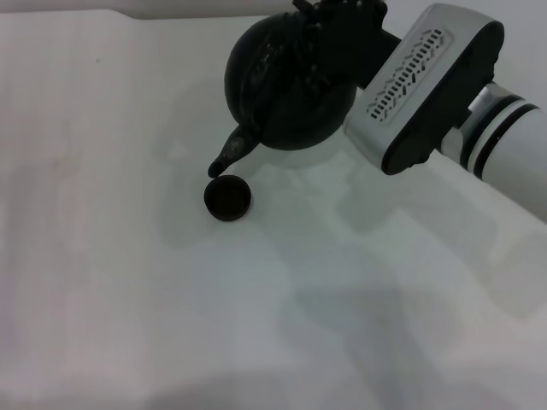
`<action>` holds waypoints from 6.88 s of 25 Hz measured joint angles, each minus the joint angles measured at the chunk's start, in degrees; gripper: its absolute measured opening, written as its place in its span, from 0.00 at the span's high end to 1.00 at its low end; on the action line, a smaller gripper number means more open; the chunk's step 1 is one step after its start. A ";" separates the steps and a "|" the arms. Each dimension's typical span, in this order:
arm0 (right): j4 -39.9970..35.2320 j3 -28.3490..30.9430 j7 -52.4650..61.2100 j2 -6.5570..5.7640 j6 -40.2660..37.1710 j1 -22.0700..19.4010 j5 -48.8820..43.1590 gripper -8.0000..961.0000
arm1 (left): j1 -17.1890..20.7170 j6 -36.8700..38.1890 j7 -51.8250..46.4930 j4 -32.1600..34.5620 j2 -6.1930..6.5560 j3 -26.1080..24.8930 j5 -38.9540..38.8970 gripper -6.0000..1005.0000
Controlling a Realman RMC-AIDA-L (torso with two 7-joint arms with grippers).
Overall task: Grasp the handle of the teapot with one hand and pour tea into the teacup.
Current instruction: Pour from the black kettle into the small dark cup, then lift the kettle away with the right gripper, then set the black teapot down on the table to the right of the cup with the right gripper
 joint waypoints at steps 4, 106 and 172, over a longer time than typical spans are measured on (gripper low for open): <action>0.53 -0.23 0.00 0.06 -1.18 -0.06 -0.55 0.86 | 0.07 0.00 0.00 -0.07 -0.01 0.00 0.00 0.17; 4.74 0.13 -2.19 0.17 -5.92 -0.24 -0.37 0.87 | 0.00 0.00 0.00 -1.50 -0.12 0.00 0.00 0.17; -15.36 18.09 19.65 -0.74 28.20 -18.00 15.74 0.42 | -0.53 0.62 0.00 -0.79 0.44 -0.79 -1.57 0.17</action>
